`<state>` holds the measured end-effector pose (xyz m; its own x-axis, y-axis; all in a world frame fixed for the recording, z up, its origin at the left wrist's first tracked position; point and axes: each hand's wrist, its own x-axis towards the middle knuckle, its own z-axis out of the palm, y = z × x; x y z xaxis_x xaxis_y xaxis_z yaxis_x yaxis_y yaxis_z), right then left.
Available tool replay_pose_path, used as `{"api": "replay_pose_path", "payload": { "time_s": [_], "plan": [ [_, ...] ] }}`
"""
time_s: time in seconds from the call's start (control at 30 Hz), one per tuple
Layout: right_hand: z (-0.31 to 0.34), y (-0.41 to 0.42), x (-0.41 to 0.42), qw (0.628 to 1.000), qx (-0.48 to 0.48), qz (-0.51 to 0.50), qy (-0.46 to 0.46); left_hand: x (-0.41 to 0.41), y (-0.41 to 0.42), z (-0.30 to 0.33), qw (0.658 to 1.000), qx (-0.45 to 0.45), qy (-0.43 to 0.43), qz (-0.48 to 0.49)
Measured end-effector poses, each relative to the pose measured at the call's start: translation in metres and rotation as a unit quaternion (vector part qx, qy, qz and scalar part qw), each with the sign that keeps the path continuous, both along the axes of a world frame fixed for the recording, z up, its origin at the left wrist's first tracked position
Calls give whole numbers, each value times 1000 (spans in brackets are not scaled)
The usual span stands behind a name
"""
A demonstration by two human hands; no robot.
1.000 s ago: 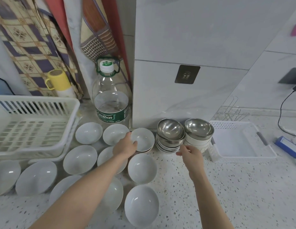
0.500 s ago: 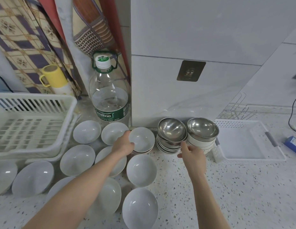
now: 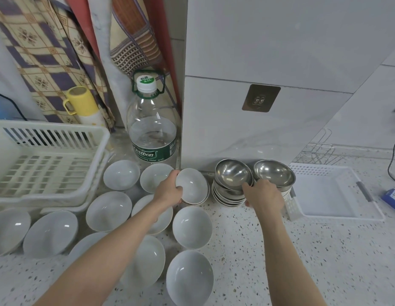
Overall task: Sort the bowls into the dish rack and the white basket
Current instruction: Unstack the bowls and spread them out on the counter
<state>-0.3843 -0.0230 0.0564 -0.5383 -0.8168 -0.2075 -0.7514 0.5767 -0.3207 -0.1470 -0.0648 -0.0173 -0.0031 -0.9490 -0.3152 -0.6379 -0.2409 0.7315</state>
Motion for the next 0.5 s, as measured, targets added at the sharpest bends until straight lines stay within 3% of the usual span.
{"api": "replay_pose_path", "payload": {
  "time_s": [0.5],
  "plan": [
    [11, -4, 1, 997, 57, 36, 22, 33, 60, 24, 975, -25, 177, 133]
  ]
}}
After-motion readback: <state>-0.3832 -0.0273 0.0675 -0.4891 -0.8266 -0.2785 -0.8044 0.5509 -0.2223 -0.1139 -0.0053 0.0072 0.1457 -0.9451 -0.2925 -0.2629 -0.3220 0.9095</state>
